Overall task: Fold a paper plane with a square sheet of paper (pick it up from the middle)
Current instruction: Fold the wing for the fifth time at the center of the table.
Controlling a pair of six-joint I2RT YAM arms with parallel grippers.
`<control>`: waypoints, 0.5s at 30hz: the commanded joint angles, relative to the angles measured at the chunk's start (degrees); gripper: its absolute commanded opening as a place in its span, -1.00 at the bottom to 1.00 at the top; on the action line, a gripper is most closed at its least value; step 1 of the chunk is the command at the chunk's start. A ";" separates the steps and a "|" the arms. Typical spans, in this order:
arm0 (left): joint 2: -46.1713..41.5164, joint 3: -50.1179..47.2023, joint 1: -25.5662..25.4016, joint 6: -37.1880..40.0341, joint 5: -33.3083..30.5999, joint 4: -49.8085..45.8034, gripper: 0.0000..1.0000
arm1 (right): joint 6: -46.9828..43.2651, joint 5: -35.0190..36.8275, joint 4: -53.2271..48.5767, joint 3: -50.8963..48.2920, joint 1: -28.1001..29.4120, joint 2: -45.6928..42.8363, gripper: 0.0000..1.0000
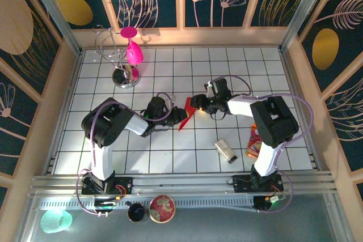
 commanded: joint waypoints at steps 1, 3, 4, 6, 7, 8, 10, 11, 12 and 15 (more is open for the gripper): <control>1.70 0.15 0.69 -3.81 1.87 4.24 -0.77 | -1.66 -1.05 -1.03 1.33 0.35 0.98 0.19; 2.18 -0.28 0.84 -5.08 1.93 5.56 -0.77 | -1.62 -1.70 -0.36 0.81 0.16 0.89 0.19; 2.34 -0.55 0.87 -5.58 1.92 6.24 -0.77 | -1.50 -2.22 0.19 0.51 -0.02 0.77 0.18; 2.76 -0.92 0.99 -6.63 2.08 7.41 -0.78 | -1.23 -3.14 1.26 -0.25 -0.42 0.73 0.18; 2.85 -1.12 0.97 -6.93 2.06 7.75 -0.78 | -1.10 -3.51 1.58 -0.60 -0.62 0.71 0.18; 2.94 -1.18 0.97 -7.11 2.00 7.86 -0.78 | -1.14 -3.69 1.77 -0.82 -0.73 0.70 0.18; 3.10 -1.37 1.09 -7.51 1.89 7.93 -0.78 | -1.35 -3.50 1.89 -1.17 -0.75 0.79 0.17; 3.21 -1.51 1.06 -7.70 1.81 8.08 -0.78 | -1.48 -3.37 1.74 -1.34 -0.75 0.91 0.17; 3.23 -1.55 1.07 -7.85 1.74 8.12 -0.79 | -1.64 -3.13 1.63 -1.28 -0.71 1.18 0.16; 3.48 -1.83 1.07 -8.12 1.60 8.30 -0.79 | -1.75 -2.04 1.37 -1.37 -0.62 2.08 0.14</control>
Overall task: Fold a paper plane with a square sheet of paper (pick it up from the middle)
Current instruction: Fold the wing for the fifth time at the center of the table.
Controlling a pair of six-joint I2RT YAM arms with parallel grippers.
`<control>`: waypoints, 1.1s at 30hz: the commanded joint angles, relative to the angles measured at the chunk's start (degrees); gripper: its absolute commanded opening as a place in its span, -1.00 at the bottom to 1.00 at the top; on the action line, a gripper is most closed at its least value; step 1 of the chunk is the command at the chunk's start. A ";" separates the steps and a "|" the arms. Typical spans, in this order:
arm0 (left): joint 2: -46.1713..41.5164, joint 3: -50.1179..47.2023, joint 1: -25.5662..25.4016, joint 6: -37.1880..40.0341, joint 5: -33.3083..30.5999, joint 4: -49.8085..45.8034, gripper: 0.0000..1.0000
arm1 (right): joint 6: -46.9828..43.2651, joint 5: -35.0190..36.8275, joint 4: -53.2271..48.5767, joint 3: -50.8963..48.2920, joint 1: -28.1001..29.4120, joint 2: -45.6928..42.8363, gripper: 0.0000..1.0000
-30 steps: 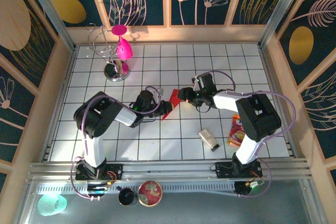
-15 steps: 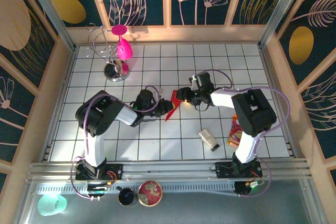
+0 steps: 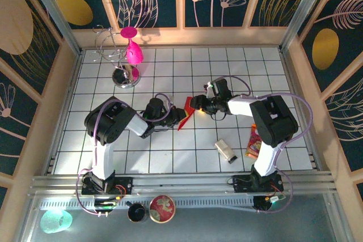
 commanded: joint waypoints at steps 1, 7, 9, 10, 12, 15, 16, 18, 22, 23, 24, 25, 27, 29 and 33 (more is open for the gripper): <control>1.11 -0.61 0.35 -1.39 0.75 2.35 -0.79 | -1.40 0.97 0.39 -0.70 -0.15 1.98 0.13; 1.17 -0.78 0.34 -1.29 0.49 1.97 -0.78 | -1.84 6.48 -3.57 1.49 1.26 4.57 0.06; 1.11 -0.82 0.38 -1.07 0.49 1.70 -0.76 | -1.85 8.26 -4.98 2.42 1.87 5.59 0.03; 1.02 -0.87 0.39 -0.96 0.45 1.56 -0.75 | -1.72 9.06 -5.53 2.77 2.10 5.96 0.03; 0.60 -0.91 0.33 -0.65 0.33 1.05 -0.71 | -1.51 10.86 -7.18 3.74 2.54 6.90 0.02; -0.29 -0.87 0.39 0.24 0.01 -0.43 -0.64 | -1.23 13.23 -9.28 5.02 3.07 8.18 0.01; -0.60 -0.88 0.38 0.58 -0.11 -0.91 -0.61 | -1.15 13.79 -9.89 5.39 3.28 8.47 0.00; -1.43 -0.87 0.35 1.05 -0.29 -1.83 -0.54 | -1.14 14.79 -10.90 6.06 3.53 9.02 0.00; -3.31 -1.61 0.39 1.78 -0.89 -3.39 -0.45 | -0.88 15.21 -11.55 6.74 3.79 9.72 0.00; -3.87 -1.74 0.39 2.01 -1.04 -3.68 -0.43 | -0.77 15.34 -11.68 6.96 3.82 9.94 0.00; -4.36 -2.04 0.32 2.11 -1.18 -3.97 -0.41 | -0.79 15.30 -11.82 7.11 3.90 10.14 0.00; -4.79 -2.22 0.37 2.13 -1.25 -4.10 -0.39 | -0.78 15.30 -11.96 7.31 3.91 10.30 0.00; -5.72 -2.79 0.39 2.09 -1.40 -4.23 -0.34 | -0.79 15.32 -12.19 7.56 3.99 10.57 0.00; -6.50 -3.21 0.38 2.40 -1.92 -5.02 -0.30 | -0.79 15.21 -12.16 7.83 3.99 10.79 0.00; -9.21 -4.15 0.32 3.88 -4.01 -8.21 -0.25 | -0.63 15.04 -12.18 7.93 4.03 11.05 0.00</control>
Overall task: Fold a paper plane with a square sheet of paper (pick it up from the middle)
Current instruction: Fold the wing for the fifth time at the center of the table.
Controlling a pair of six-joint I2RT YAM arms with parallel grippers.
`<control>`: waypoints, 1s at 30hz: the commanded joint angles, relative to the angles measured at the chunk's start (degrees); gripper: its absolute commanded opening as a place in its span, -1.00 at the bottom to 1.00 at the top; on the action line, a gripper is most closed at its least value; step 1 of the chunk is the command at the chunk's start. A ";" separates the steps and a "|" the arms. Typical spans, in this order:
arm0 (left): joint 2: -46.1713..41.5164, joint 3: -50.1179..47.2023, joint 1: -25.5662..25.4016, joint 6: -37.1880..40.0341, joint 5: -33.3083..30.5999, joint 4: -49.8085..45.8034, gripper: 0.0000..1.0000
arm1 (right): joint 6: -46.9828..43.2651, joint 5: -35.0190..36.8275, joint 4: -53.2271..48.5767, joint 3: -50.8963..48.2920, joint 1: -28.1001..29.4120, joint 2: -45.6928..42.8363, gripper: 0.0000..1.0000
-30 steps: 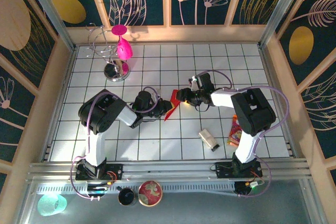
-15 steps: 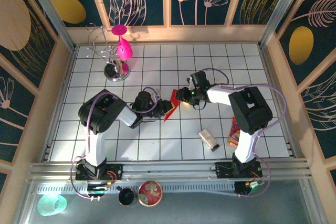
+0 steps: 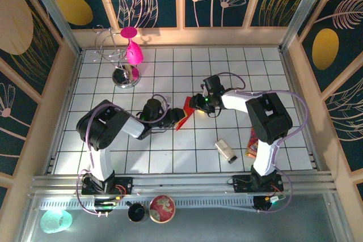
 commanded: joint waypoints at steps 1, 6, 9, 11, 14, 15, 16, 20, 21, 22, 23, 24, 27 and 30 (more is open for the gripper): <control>-3.67 -1.15 0.39 2.59 -2.46 -3.61 -0.23 | -0.83 6.10 1.78 -1.21 1.11 7.18 0.00; -8.91 -1.38 0.17 7.51 -6.29 -11.18 -0.19 | -0.74 6.01 1.78 -1.21 1.13 7.19 0.00; -12.03 -0.02 -1.07 12.35 -10.12 -19.24 -0.17 | -0.66 5.85 1.76 -1.25 1.13 7.16 0.00; -12.75 1.91 -2.54 16.08 -13.17 -25.20 -0.17 | -0.66 5.83 1.78 -1.25 1.13 7.23 0.00; -12.80 4.90 -4.90 19.80 -16.74 -31.36 -0.16 | -0.57 5.71 1.85 -1.28 1.13 7.32 0.00; -12.82 5.69 -5.64 20.66 -17.81 -32.75 -0.17 | -0.57 5.75 1.85 -1.21 1.13 7.32 0.00; -12.80 6.54 -6.40 21.67 -19.24 -34.07 -0.17 | -0.57 5.75 1.90 -1.27 1.13 7.27 0.00; -12.55 8.96 -8.27 25.04 -23.03 -37.30 -0.24 | -0.57 5.68 1.85 -1.22 1.13 7.26 0.00; -12.37 9.38 -8.63 25.80 -23.25 -37.53 -0.26 | -0.57 5.66 1.95 -1.21 1.17 7.31 0.00; -12.11 9.85 -8.99 26.57 -23.45 -37.71 -0.26 | -0.57 5.61 1.94 -1.21 1.13 7.28 -0.01; -11.72 10.35 -9.44 27.33 -23.77 -38.08 -0.27 | -0.57 5.57 2.01 -1.21 1.13 7.28 0.00; -11.38 10.72 -9.77 28.02 -24.20 -38.45 -0.28 | -0.42 5.57 1.94 -1.23 1.13 7.29 0.00; -10.32 11.84 -10.65 29.87 -26.09 -40.19 -0.31 | -0.48 5.57 2.06 -1.32 1.13 7.26 -0.01; -10.34 12.43 -11.05 30.97 -26.72 -40.81 -0.35 | -0.39 5.31 2.20 -1.39 1.13 7.09 0.00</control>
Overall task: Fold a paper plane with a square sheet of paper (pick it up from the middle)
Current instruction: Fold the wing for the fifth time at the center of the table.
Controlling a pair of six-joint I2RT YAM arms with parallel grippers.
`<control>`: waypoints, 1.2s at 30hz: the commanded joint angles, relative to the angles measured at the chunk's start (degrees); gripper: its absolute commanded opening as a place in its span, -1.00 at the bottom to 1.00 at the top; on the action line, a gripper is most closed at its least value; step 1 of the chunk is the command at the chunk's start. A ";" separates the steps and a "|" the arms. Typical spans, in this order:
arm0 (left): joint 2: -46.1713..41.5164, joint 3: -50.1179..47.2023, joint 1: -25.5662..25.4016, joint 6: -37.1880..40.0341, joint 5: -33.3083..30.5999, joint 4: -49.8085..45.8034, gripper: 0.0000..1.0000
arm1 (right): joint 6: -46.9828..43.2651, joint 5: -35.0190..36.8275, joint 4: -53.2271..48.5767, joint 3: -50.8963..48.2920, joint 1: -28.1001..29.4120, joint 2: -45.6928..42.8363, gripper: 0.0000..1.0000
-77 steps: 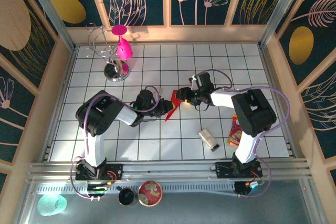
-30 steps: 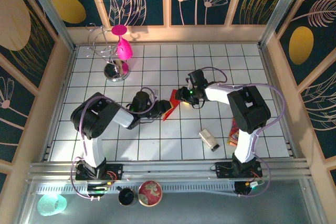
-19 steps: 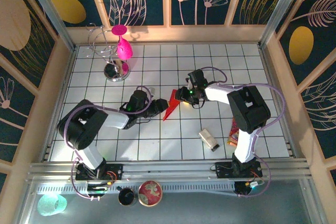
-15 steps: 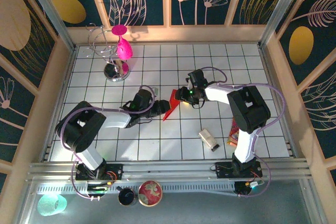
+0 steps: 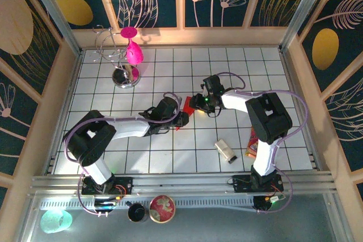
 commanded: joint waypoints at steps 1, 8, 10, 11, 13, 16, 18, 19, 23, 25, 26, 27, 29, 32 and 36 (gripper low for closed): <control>2.21 1.59 -0.54 3.43 -2.43 -2.92 -0.37 | -0.44 5.35 2.26 -1.50 1.13 6.95 0.00; 4.29 2.40 -1.06 3.74 -2.53 -3.13 -0.42 | -0.30 5.22 2.22 -1.37 1.13 6.93 0.00; 4.69 2.52 -1.06 3.76 -2.78 -3.26 -0.43 | -0.36 5.19 2.14 -1.36 1.13 6.87 0.00; 4.86 2.58 -0.98 3.82 -3.07 -3.37 -0.46 | -0.35 5.13 2.14 -1.36 1.13 6.82 0.00; 4.70 2.50 -1.05 3.90 -3.56 -3.30 -0.53 | -0.26 4.97 2.06 -1.37 1.13 6.62 0.00; 4.21 2.00 -0.99 4.04 -4.04 -2.36 -0.61 | -0.04 4.20 2.35 -1.60 0.96 5.61 0.00; 3.92 1.40 -1.00 3.95 -4.33 -1.33 -0.65 | 0.17 3.48 2.60 -1.79 0.74 4.30 0.02; 3.71 1.12 -1.00 3.96 -4.48 -0.83 -0.67 | 0.30 3.00 2.76 -1.92 0.56 3.38 0.03; 3.21 0.00 -1.01 4.40 -5.80 0.84 -0.72 | 0.71 0.56 4.98 -3.88 -0.57 -1.76 0.10; 2.75 -0.72 -1.00 4.99 -6.48 1.91 -0.75 | 0.90 -0.21 6.85 -5.59 -1.18 -4.97 0.16; 2.52 -1.01 -0.99 5.33 -7.04 2.39 -0.76 | 0.93 -0.23 7.85 -6.63 -1.56 -6.78 0.19; 2.22 -1.19 -1.03 5.74 -7.48 2.62 -0.76 | 0.97 -0.10 8.85 -7.72 -1.89 -8.35 0.21; 1.66 -1.20 -1.03 7.07 -8.51 2.83 -0.77 | 1.12 0.45 10.77 -9.90 -2.65 -11.61 0.25; 1.38 -1.19 -0.95 9.31 -10.27 2.94 -0.77 | 1.28 1.09 12.54 -12.33 -4.05 -15.14 0.27; -1.90 -1.30 -0.94 12.71 -12.71 3.43 -0.78 | 1.58 1.94 14.46 -14.85 -5.30 -18.22 0.28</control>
